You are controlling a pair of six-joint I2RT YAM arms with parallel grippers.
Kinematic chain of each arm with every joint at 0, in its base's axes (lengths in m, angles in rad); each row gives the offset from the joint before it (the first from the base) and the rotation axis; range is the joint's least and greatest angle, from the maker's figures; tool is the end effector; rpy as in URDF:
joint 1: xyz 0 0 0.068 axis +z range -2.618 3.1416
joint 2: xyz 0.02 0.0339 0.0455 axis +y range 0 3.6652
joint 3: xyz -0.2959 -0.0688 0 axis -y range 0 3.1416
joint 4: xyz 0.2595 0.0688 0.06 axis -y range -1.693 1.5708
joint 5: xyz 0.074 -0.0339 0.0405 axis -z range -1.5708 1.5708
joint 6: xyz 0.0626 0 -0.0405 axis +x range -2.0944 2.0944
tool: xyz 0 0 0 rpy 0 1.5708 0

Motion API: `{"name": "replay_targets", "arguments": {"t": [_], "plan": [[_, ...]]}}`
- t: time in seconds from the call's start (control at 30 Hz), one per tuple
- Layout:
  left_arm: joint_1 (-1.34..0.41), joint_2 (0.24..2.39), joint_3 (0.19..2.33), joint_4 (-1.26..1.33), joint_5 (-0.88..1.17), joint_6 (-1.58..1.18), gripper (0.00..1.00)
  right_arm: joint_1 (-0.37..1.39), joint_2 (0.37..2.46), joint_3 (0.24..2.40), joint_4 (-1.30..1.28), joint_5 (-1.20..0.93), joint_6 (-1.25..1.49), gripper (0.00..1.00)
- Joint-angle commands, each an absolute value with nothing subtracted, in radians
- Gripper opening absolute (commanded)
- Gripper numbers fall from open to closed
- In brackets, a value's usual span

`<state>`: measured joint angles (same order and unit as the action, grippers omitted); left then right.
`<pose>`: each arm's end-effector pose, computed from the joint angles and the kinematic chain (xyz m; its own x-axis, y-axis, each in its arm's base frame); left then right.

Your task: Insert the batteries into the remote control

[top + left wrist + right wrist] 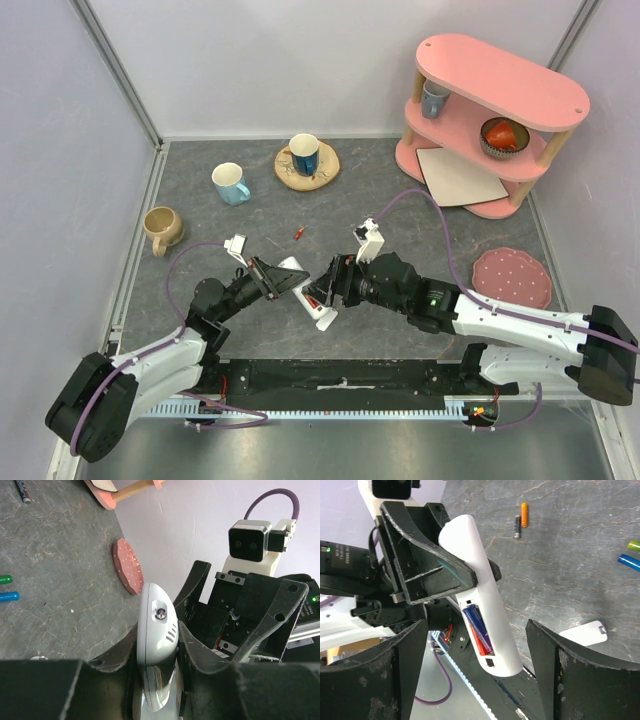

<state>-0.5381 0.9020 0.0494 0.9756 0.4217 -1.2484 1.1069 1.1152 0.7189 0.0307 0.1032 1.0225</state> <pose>0.1437 -0.1156 0.2058 -0.7410 -0.5655 -0.3621 0.3586 0.1226 -0.9254 0.1309 0.2472 0.2857 -0.8058 0.2866 -0.5182 -0.3047 0.5497 0.7778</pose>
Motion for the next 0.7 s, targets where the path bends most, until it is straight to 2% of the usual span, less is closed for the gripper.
{"name": "replay_targets", "arguments": {"t": [0.0, 0.67], "plan": [[-0.535, 0.885, 0.052, 1.042, 0.41, -1.213, 0.02, 1.091, 1.117, 0.712, 0.112, 0.058, 1.074, 0.86], [-0.535, 0.874, 0.049, 1.046, 0.408, -1.223, 0.02, 1.046, 1.153, 0.664, 0.184, 0.031, 1.154, 0.84]]}}
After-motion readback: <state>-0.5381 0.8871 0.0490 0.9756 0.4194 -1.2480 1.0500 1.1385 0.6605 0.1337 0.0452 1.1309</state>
